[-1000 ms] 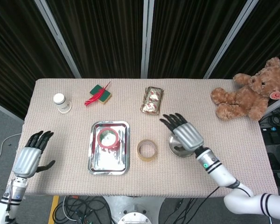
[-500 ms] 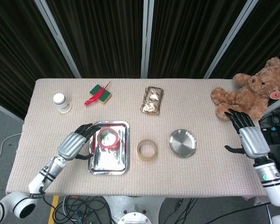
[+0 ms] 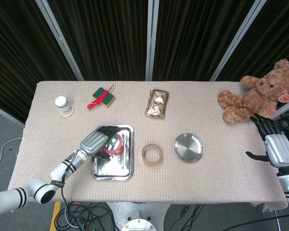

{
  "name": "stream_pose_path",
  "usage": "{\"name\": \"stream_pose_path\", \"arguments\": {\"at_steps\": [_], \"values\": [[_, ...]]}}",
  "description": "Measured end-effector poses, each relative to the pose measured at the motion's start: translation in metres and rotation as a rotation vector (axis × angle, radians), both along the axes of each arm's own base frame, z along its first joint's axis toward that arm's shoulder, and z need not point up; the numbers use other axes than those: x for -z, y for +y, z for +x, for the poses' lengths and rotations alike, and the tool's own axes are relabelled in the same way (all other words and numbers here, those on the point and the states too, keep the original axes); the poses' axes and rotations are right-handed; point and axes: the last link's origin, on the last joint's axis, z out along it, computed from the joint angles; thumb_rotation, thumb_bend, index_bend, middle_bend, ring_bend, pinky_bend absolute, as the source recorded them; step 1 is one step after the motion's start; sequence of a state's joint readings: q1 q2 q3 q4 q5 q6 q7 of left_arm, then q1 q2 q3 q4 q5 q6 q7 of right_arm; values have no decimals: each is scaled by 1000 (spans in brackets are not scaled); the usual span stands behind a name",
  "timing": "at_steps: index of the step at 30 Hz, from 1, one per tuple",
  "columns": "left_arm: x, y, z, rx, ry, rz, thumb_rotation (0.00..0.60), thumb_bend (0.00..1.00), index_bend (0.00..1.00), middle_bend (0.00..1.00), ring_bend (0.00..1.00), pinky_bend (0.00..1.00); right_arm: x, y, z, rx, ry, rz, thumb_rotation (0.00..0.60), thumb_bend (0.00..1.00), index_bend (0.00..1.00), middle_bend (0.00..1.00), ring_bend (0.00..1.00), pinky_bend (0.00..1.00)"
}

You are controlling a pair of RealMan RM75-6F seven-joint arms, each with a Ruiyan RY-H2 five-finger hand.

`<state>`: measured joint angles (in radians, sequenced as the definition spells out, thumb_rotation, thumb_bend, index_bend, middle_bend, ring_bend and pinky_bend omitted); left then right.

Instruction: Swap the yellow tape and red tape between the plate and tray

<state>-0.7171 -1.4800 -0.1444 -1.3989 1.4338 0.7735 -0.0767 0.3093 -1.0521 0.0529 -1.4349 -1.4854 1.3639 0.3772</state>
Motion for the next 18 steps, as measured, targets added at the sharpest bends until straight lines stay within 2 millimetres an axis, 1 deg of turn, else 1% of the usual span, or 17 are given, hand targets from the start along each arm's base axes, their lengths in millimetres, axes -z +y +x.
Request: {"name": "stream_pose_path", "arguments": {"at_steps": [4,7,9,13,18], "values": [[3,4,3,8,27,-22,600,147,54,11,0,93,0,0,-4,7,3,-5,600,0,0,0,0,0],[6,6,3,3,52,-50,600,156,69,71,14,149,0,0,-5,10,1,-9,600,0,0,0,0,0],[7,8,3,4,69,-56,600,160,105,129,59,212,0,0,-7,14,2,-11,600,0,0,0,0,0],[7,10,3,7,72,-38,600,181,176,212,136,277,-1,0,-9,22,-1,-17,600,0,0,0,0,0],[7,12,6,25,76,-9,600,210,235,267,189,331,-1,1,-10,25,0,-20,600,0,0,0,0,0]]}}
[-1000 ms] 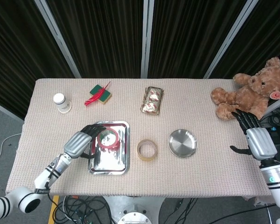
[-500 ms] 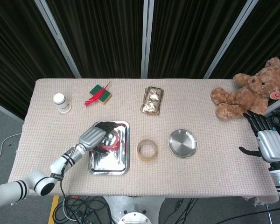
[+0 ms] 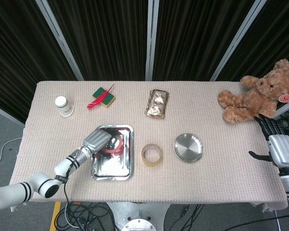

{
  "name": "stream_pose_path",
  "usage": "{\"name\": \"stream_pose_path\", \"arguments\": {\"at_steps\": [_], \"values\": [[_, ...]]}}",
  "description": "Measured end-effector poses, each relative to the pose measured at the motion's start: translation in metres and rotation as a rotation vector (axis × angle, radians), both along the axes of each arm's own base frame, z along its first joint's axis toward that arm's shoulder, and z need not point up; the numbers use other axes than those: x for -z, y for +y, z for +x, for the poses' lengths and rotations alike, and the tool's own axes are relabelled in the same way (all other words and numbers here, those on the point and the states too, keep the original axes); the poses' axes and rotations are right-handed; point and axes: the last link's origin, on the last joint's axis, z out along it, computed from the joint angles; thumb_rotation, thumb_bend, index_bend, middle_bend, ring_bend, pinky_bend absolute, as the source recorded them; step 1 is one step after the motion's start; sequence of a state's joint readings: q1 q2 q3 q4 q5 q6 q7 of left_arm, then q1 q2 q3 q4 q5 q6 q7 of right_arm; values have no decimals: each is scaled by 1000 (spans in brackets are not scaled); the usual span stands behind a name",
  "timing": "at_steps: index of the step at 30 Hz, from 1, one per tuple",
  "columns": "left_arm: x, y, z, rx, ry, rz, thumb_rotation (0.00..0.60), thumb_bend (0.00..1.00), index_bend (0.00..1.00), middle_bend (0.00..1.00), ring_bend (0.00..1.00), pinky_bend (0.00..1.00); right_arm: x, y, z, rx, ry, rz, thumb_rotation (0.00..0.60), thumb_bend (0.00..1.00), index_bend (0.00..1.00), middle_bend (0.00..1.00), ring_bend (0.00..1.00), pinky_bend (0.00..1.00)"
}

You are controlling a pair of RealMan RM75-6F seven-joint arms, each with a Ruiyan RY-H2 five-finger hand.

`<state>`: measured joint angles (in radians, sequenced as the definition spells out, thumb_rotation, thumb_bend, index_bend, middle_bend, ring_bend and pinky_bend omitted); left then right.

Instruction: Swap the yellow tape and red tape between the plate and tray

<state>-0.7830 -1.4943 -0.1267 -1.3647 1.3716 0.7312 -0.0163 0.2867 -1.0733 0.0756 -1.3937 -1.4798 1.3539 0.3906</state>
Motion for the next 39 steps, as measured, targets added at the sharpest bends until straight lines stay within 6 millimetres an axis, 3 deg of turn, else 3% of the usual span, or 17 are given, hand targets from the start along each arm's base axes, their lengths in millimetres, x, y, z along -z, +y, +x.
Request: {"name": "stream_pose_path", "arguments": {"at_steps": [7,12,26,33,39], "values": [[-9,11,21,49,-33,36,600,225,241,273,196,339,-4,2,-2,4,-1,-18,600,0,0,0,0,0],[-10,27,55,119,-56,43,600,225,241,272,196,338,-7,6,-5,13,-15,-31,600,0,0,0,0,0],[49,70,118,188,-65,12,600,237,233,258,190,335,-18,16,-21,44,-57,-85,600,0,0,0,0,0],[63,77,120,194,-53,-9,600,207,73,40,28,193,-21,17,-27,58,-67,-99,600,0,0,0,0,0],[62,77,115,213,-68,-4,600,197,55,1,14,174,-22,16,-27,56,-69,-104,600,0,0,0,0,0]]}}
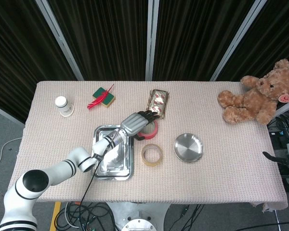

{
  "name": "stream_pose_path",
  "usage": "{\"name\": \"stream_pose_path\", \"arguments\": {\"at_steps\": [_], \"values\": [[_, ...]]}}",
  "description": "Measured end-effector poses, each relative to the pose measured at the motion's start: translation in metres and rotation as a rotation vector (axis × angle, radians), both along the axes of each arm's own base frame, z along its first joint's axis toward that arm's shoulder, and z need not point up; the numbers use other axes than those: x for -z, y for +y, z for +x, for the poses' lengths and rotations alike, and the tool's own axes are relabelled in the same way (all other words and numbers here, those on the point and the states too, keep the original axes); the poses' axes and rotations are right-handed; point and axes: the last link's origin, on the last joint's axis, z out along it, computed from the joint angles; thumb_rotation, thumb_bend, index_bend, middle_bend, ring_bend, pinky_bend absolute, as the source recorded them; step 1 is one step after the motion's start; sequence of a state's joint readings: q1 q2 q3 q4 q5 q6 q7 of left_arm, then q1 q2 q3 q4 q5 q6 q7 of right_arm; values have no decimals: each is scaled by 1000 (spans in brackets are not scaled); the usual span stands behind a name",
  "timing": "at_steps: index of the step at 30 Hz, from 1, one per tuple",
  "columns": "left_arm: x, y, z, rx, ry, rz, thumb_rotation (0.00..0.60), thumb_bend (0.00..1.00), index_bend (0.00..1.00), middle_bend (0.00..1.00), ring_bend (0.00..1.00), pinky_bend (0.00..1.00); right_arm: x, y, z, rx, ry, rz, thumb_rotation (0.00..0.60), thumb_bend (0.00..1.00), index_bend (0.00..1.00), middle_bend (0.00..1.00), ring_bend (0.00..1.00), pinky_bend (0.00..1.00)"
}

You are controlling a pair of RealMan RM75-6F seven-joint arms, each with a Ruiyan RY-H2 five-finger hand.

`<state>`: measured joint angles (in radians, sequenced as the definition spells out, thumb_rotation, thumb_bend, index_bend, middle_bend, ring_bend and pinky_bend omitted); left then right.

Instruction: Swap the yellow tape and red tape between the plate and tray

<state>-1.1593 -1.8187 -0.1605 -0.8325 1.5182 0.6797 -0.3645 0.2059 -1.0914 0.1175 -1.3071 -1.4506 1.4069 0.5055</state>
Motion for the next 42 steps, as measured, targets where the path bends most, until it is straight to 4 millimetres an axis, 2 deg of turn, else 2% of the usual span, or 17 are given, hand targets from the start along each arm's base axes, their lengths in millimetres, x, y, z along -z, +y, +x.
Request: {"name": "stream_pose_path", "arguments": {"at_steps": [6,10,13,17,20,24,34,42], "values": [[-15,-3,-9,6,-6,-1,600,195,56,15,14,173,-1,-1,1,0,1,-2,600,0,0,0,0,0],[-33,-16,-17,30,-15,-7,600,193,56,40,14,172,-1,-2,0,2,2,-1,600,0,0,0,0,0],[-45,-34,-21,69,-14,-17,600,190,56,51,14,169,-2,-2,-1,7,-3,-5,600,0,0,0,0,0],[-55,-68,-24,156,3,-36,600,178,57,52,14,164,-3,-2,-4,17,-11,-6,600,0,0,0,0,0],[-56,-92,-25,234,19,-48,600,174,57,51,14,162,-4,-2,-6,28,-17,-6,600,0,0,0,0,0],[-51,-110,-25,325,43,-40,600,174,57,47,14,154,-4,-2,-10,40,-22,-7,600,0,0,0,0,0],[-29,-106,-14,437,123,-9,600,174,57,38,5,140,-2,0,-17,57,-25,-2,600,0,0,0,0,0],[-16,-88,2,496,209,-7,600,174,57,38,5,140,-2,1,-21,66,-34,-4,600,0,0,0,0,0]]}}
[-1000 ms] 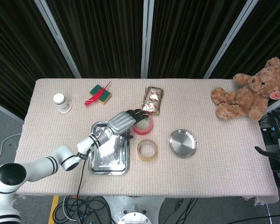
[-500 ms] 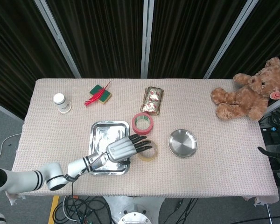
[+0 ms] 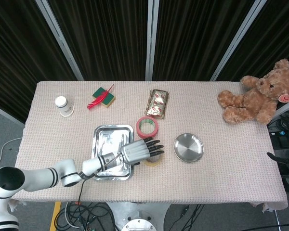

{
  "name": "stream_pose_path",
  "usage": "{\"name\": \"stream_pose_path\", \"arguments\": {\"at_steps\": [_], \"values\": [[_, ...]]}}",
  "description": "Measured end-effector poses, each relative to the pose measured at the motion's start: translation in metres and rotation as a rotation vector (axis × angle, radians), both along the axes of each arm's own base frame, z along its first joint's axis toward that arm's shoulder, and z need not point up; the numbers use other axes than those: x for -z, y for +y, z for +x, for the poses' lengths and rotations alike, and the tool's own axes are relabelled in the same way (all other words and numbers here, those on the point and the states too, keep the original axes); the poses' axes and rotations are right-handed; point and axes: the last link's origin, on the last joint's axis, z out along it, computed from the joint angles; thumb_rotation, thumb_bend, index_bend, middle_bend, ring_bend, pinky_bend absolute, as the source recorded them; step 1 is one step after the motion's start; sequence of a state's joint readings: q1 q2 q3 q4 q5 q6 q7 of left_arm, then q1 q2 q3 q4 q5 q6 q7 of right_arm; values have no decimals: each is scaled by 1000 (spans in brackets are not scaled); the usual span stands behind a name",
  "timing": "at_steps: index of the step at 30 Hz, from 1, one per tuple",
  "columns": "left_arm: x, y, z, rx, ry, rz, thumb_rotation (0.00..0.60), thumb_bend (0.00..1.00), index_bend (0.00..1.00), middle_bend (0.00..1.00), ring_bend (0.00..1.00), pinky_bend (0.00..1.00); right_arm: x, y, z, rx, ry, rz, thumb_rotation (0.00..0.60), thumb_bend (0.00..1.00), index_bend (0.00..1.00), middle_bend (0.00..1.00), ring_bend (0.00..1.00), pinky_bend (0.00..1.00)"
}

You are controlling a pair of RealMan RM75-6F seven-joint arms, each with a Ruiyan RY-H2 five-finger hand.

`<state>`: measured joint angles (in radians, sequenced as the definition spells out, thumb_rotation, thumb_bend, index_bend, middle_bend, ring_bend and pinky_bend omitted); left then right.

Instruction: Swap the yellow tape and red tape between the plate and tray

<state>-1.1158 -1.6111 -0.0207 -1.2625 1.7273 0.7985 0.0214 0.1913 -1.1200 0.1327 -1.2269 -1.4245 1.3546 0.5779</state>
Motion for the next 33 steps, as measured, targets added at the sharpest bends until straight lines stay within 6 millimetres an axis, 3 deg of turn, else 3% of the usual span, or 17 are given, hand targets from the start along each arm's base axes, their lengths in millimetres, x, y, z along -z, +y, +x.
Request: {"name": "stream_pose_path", "arguments": {"at_steps": [14,23,28,33], "values": [[16,5,5,28,71,-22,600,180,69,68,7,146,-2,2,-7,14,-9,-6,600,0,0,0,0,0],[17,3,6,33,49,-12,600,261,259,243,143,252,-1,3,-8,16,-11,-5,600,0,0,0,0,0],[11,0,7,33,21,-6,600,283,295,280,173,275,-3,2,-6,13,-10,-7,600,0,0,0,0,0],[-13,-4,-1,16,-26,16,600,282,294,280,173,276,-4,3,-4,8,-5,-8,600,0,0,0,0,0]]}}
